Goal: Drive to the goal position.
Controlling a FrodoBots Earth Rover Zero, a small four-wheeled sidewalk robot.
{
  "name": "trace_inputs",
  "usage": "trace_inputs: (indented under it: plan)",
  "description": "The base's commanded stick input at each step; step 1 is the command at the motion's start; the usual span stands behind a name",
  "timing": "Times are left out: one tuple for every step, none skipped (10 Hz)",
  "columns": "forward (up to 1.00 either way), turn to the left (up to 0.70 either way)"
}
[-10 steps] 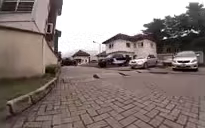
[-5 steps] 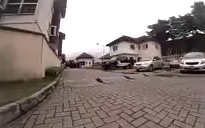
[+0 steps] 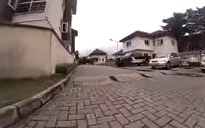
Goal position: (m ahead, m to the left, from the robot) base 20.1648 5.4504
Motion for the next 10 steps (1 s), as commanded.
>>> trace_inputs:
  plan:
    - [0.70, 0.00]
    - [0.70, 0.00]
    - [0.70, 0.33]
    - [0.70, 0.35]
    - [0.70, 0.35]
    - [0.70, 0.35]
    - [0.70, 0.31]
    - [0.70, 0.17]
    - [0.70, 0.07]
    - [0.70, 0.01]
